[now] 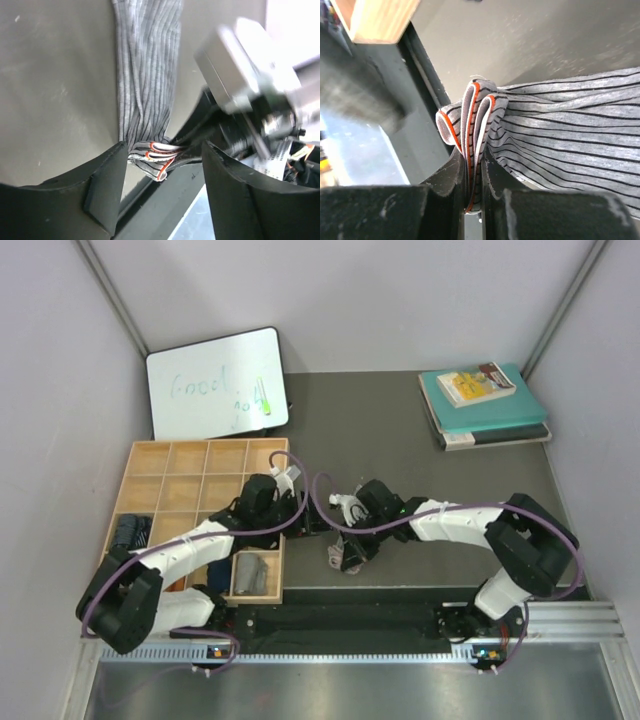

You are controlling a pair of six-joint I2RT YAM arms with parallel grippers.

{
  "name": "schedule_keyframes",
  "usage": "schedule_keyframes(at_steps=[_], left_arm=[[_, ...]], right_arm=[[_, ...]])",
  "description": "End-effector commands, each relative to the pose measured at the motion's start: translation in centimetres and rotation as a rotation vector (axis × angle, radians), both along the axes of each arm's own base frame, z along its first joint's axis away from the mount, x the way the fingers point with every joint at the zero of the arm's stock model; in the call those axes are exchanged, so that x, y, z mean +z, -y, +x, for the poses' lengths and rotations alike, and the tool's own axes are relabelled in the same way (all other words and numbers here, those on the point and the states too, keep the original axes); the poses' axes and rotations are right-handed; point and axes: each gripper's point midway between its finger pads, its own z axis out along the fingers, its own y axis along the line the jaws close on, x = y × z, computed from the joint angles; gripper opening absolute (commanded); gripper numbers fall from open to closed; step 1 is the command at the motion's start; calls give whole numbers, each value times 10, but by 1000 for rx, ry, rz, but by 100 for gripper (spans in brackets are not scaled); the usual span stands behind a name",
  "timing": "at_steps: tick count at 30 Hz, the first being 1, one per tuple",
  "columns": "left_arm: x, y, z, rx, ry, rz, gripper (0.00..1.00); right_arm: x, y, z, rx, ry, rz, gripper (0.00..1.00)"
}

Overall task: Roll the underwear
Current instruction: Roll the underwear to the center of the board.

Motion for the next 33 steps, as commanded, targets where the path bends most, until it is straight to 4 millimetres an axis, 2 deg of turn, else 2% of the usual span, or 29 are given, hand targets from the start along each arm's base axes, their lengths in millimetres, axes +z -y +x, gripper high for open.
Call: schedule_keyframes(at_steps=[1,4,10,15,19,26,33], left_arm=[[20,15,7,-99,199,-87,67],[17,23,2,-147,238,-92,67],[-5,26,-7,-178,228,-91,68],[-16,34,-20,-235,229,-83,73],[-28,39,-29,-264,226,-57,73],[-44,41,-40,-294,193,-24,69],[-66,40,-31,-267,183,42,59]], right_arm=[[24,-9,8,27,-126,117,0],[22,-5,15,12,-197,139,0],[8,7,27,-20,-304,161,0],[0,11,33,-27,-345,162,0],[-6,17,41,-52,-381,172,0],[-12,21,47,-77,-414,171,0],[-13,21,48,-72,-426,178,0]])
